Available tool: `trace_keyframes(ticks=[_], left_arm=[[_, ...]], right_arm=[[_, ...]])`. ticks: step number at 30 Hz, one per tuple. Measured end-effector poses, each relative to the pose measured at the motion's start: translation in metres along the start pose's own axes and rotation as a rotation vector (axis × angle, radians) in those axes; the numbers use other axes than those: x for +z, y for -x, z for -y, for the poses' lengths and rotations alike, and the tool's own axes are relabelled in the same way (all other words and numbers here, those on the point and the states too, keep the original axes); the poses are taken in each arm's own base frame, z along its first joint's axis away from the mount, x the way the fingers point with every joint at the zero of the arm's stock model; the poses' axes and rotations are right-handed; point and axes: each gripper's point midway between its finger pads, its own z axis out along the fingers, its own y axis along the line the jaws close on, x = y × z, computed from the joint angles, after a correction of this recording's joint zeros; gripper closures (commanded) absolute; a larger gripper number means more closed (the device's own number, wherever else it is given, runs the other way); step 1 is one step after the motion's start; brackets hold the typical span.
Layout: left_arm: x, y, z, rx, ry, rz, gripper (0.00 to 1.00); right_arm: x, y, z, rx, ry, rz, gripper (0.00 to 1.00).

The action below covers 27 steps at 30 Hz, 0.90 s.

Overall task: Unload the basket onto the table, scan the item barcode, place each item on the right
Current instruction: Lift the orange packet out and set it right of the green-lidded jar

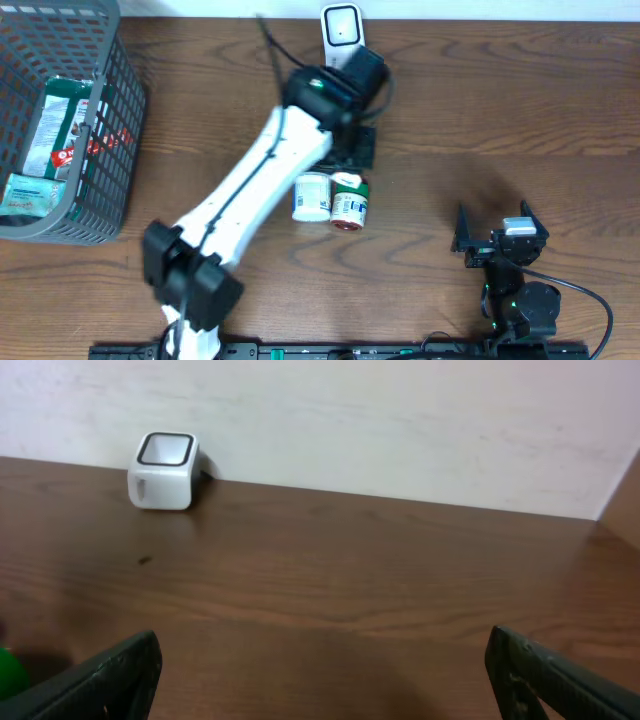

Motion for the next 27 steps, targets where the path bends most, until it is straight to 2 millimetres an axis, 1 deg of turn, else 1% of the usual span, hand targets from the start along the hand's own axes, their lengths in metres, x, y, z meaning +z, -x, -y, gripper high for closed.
trace_keyframes(ticks=[1, 4, 7, 10, 13, 15, 17, 19, 21, 24, 26, 27], left_arm=[[0.014, -0.002, 0.013, 0.032, 0.000, -0.013, 0.85], [0.037, -0.009, 0.040, 0.096, -0.006, -0.029, 0.85], [0.059, -0.012, 0.071, 0.158, -0.034, -0.014, 0.85], [0.082, -0.018, 0.096, 0.192, -0.052, -0.010, 0.85], [0.107, -0.022, 0.114, 0.209, -0.058, -0.015, 0.85], [0.125, -0.025, 0.118, 0.209, -0.050, -0.031, 0.85], [0.143, -0.025, 0.114, 0.195, -0.023, -0.045, 0.83], [0.153, -0.022, 0.108, 0.178, 0.005, -0.044, 0.83], [0.158, -0.015, 0.098, 0.152, 0.032, -0.039, 0.83], [0.161, -0.009, 0.090, 0.124, 0.053, -0.031, 0.83], [0.166, -0.009, 0.087, 0.114, 0.067, -0.033, 0.83], [0.169, -0.009, 0.085, 0.108, 0.075, -0.036, 0.79]], right_arm=[[0.000, 0.000, 0.000, 0.000, 0.000, 0.000, 0.01], [0.000, 0.000, 0.000, 0.000, 0.000, 0.000, 0.01], [0.000, 0.000, 0.000, 0.000, 0.000, 0.000, 0.01], [0.000, 0.000, 0.000, 0.000, 0.000, 0.000, 0.01], [0.000, 0.000, 0.000, 0.000, 0.000, 0.000, 0.01], [0.000, 0.000, 0.000, 0.000, 0.000, 0.000, 0.01], [0.000, 0.000, 0.000, 0.000, 0.000, 0.000, 0.01], [0.000, 0.000, 0.000, 0.000, 0.000, 0.000, 0.01], [0.000, 0.000, 0.000, 0.000, 0.000, 0.000, 0.01], [0.000, 0.000, 0.000, 0.000, 0.000, 0.000, 0.01], [0.000, 0.000, 0.000, 0.000, 0.000, 0.000, 0.01], [0.000, 0.000, 0.000, 0.000, 0.000, 0.000, 0.01]])
